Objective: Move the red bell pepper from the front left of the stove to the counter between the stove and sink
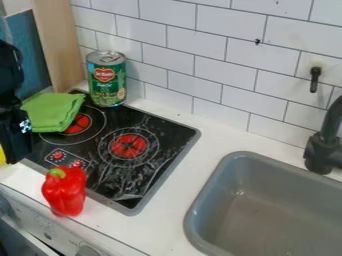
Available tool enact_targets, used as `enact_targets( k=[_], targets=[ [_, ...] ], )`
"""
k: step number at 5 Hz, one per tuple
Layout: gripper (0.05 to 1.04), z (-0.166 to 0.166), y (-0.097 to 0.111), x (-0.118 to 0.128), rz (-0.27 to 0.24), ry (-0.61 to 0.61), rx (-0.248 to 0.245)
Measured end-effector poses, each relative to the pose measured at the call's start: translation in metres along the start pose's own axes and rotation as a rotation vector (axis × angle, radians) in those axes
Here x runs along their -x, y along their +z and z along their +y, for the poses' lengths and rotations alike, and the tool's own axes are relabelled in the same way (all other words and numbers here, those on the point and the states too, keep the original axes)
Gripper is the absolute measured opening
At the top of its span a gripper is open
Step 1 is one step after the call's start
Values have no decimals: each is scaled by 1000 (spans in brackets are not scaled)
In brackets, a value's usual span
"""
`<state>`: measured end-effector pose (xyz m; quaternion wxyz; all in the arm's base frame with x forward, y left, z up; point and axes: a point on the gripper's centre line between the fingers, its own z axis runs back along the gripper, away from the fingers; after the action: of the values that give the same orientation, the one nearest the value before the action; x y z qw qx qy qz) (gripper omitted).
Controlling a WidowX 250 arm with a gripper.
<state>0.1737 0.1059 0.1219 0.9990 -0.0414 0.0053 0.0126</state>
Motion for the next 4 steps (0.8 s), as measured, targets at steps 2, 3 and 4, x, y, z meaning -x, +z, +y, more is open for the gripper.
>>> enact_targets(
  k=[2,3,4],
  targets=[
    [1009,-15,-6,6,-7,-2,17],
    [1009,-31,-7,5,-30,-63,13],
    [1009,-42,-13,-1,-36,-114,-19]
  ],
)
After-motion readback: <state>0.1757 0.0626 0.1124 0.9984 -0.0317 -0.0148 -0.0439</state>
